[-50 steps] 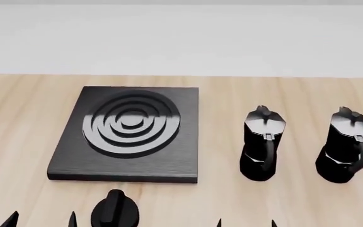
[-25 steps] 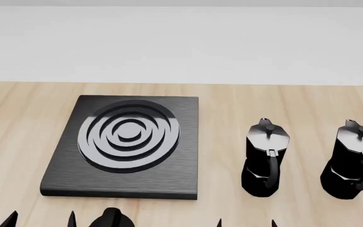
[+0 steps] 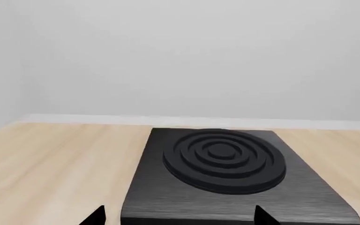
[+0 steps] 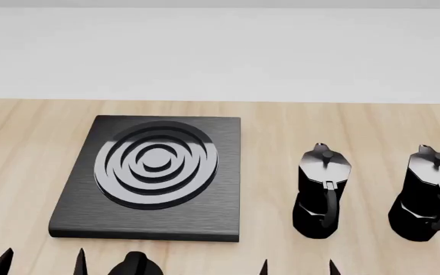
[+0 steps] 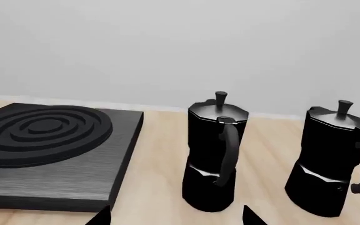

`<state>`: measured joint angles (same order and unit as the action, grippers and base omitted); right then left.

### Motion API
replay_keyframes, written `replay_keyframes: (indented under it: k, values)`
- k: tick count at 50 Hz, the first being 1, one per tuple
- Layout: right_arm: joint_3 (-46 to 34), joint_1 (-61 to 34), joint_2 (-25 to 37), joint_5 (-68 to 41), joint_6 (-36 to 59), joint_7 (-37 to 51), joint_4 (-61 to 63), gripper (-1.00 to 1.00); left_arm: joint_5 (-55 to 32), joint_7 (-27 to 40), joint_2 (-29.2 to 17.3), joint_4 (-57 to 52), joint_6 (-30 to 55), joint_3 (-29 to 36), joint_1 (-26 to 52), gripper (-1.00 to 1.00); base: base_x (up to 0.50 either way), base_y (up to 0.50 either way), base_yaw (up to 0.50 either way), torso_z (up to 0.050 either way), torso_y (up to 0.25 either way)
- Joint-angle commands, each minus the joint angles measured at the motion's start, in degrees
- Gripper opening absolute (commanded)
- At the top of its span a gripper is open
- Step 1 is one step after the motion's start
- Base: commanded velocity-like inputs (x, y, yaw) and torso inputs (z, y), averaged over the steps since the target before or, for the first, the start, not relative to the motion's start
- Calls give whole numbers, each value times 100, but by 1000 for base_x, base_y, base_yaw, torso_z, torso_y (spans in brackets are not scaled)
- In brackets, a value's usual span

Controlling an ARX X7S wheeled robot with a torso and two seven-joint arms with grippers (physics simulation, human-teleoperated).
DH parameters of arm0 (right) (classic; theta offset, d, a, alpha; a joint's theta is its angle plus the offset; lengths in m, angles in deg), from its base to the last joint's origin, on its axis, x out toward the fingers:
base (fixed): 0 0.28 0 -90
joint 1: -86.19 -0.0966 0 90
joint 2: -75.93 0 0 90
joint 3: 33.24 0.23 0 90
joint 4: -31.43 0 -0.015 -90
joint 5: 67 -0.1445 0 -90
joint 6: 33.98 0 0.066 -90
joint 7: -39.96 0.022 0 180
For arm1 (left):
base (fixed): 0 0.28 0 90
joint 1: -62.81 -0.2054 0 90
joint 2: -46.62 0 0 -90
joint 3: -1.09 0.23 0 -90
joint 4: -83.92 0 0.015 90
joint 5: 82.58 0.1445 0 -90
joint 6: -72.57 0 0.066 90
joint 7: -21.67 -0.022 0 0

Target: Put the right moka pot on the stove.

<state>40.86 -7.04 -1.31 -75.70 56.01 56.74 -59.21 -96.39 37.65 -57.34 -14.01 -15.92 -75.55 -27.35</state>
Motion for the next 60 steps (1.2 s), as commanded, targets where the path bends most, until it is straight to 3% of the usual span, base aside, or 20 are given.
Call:
replay_keyframes:
  k: [1, 14, 27, 50, 52, 60]
  values:
    - [31, 67, 200, -120, 581, 69, 849, 100, -173, 327, -371, -1537, 1185, -50, -128, 100, 0, 0, 0, 0, 10]
    - [180, 107, 518, -340, 1386, 187, 2158, 100, -370, 785, -744, -3359, 2645, -176, 131, 100, 0, 0, 0, 0, 0]
    - [378, -53, 735, -639, 2223, 357, 3375, 100, -987, 1198, -911, -4758, 4389, -392, 1016, 100, 0, 0, 0, 0, 0]
    - [366, -53, 774, -671, 2189, 389, 3413, 100, -1138, 1378, -1046, -4795, 4345, -320, 1070, 100, 0, 0, 0, 0, 0]
    - [325, -34, 781, -648, 2184, 385, 3413, 100, -584, 1517, -1223, -4675, 4236, 80, 1088, 100, 0, 0, 0, 0, 0]
    - [247, -10, 800, -607, 2087, 346, 3373, 100, -539, 1476, -1169, -4380, 3786, 50, 888, 100, 0, 0, 0, 0, 0]
